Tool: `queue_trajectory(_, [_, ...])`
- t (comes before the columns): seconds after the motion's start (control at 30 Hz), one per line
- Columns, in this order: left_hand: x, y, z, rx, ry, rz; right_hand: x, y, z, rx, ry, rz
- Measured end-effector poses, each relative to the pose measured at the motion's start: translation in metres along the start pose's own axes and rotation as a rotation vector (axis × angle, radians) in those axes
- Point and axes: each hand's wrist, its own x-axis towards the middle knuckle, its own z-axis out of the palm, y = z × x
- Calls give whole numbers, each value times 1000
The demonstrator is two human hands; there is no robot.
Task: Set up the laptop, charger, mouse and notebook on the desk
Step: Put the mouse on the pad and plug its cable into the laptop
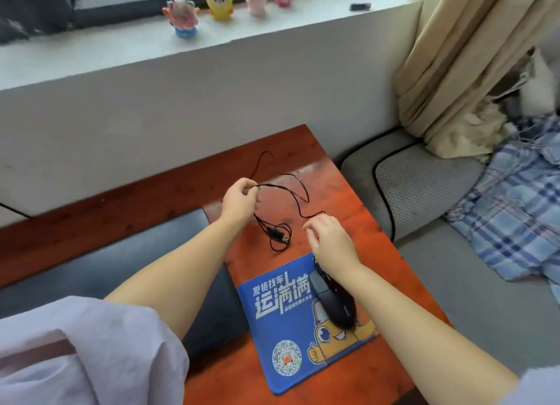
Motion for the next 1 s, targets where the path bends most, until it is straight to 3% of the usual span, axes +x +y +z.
queue_trajectory(0.07, [2,-1,-8,55,-1,27,25,-8,9,-11,-101,2])
queue_trajectory(0.17, [5,-3,-15,72,-13,29,42,-15,28,-223,-250,-64])
queue_trajectory(0.47, [3,-9,-34,47,-66,28,59,-42,51,-201,-257,-3])
queue_trajectory(0.73, [1,-12,-44,28,-63,-50,62,-61,56,-318,-411,-23])
queue_trajectory(0.83, [9,-10,-42,-11,44,-92,62,-51,29,-146,-476,32])
queue_trajectory(0.93, [18,-9,-34,-67,117,-154,62,-35,-12,380,-576,133])
queue_trajectory(1.0, [23,-8,-24,-67,138,-181,66,-21,-40,745,-467,223])
